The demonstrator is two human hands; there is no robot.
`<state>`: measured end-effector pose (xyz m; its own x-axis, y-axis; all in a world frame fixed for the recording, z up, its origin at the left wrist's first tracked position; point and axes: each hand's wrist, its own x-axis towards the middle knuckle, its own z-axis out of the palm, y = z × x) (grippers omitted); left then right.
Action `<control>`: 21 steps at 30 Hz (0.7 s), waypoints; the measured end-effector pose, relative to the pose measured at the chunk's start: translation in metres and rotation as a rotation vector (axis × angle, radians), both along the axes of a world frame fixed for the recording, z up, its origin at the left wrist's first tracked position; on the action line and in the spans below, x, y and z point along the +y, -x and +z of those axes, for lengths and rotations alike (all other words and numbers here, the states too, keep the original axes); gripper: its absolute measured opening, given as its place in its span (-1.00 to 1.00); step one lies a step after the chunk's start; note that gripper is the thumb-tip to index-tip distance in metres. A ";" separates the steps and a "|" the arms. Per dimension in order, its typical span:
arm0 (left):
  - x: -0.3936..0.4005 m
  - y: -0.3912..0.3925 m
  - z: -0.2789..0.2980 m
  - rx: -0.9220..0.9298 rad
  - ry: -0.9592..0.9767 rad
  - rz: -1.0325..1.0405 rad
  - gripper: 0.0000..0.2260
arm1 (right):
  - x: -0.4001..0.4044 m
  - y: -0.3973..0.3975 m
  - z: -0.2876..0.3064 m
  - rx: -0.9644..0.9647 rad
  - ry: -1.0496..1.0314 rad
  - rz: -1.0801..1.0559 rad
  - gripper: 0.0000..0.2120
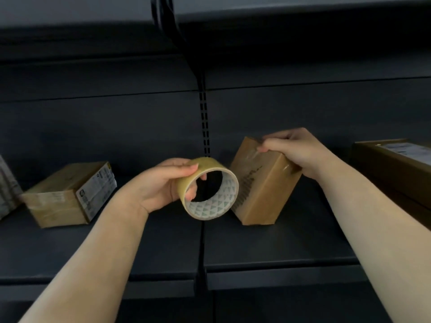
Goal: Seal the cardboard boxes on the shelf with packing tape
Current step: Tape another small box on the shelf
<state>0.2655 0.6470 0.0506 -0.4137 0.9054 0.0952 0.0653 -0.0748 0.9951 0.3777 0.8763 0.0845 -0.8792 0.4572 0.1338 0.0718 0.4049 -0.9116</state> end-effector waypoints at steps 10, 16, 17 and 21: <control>-0.019 0.003 0.011 0.300 0.479 0.420 -0.75 | 0.006 0.001 -0.019 -0.008 0.460 -0.105 -0.77; -0.012 0.013 0.016 0.481 0.631 0.339 -0.81 | -0.003 0.004 -0.054 -0.075 0.613 -0.088 -0.69; -0.009 0.013 0.018 0.513 0.667 0.314 -0.81 | -0.002 0.004 -0.060 -0.075 0.645 -0.087 -0.72; 0.000 0.016 0.022 0.593 0.757 0.265 -0.83 | 0.002 0.005 -0.074 -0.064 0.741 -0.108 -0.65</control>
